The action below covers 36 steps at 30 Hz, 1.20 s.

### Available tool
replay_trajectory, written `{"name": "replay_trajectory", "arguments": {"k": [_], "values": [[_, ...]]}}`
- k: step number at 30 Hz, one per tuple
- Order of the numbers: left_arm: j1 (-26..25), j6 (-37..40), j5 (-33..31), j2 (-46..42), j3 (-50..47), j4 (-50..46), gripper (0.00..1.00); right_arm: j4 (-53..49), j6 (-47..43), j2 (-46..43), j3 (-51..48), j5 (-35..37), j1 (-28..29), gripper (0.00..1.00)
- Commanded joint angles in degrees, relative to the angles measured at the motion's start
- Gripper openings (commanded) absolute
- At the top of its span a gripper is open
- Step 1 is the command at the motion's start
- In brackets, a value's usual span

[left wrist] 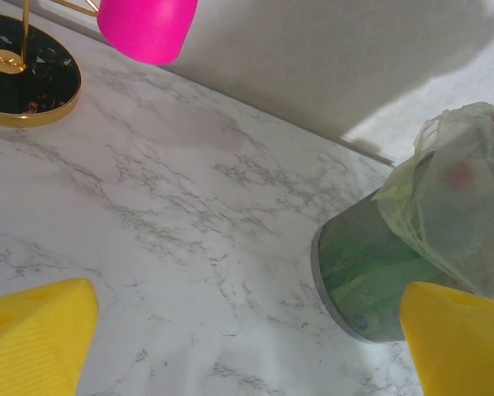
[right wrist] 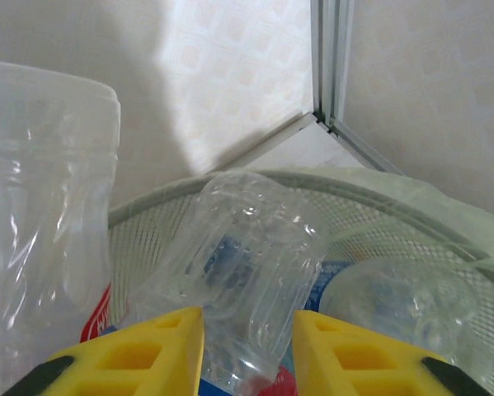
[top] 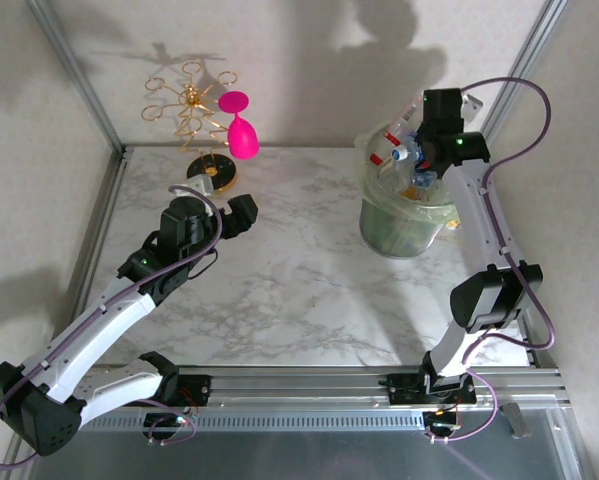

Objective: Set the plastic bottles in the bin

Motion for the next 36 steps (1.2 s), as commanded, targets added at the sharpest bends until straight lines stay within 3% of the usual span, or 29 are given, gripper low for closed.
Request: {"name": "replay_trajectory", "arguments": {"k": [1, 8, 16, 21, 30, 36], "values": [[0.13, 0.69, -0.66, -1.01, -0.23, 0.35, 0.94, -6.19, -1.56, -0.03, 3.55, -2.58, -0.12, 0.36], [0.28, 0.91, -0.66, -1.02, -0.4, 0.65, 0.95, -1.46, -4.44, -0.44, -0.06, -6.06, -0.1, 0.39], [0.29, 1.17, -0.31, -1.18, -0.58, 0.92, 0.95, -1.96, -5.75, 5.15, -2.43, -0.76, -0.17, 0.39], [0.29, 1.17, -0.48, -1.08, -0.49, 0.89, 0.95, -1.52, -5.9, 5.81, -4.24, -1.42, -0.32, 0.39], [0.3, 1.61, -0.31, -1.28, -0.25, 0.71, 0.95, -3.61, -3.99, -0.42, 0.92, -7.4, -0.3, 0.41], [0.14, 2.84, 3.58, -2.65, -1.01, 2.5, 0.95, -3.19, -5.14, -5.37, 0.6, -7.32, -0.34, 0.5]]}}
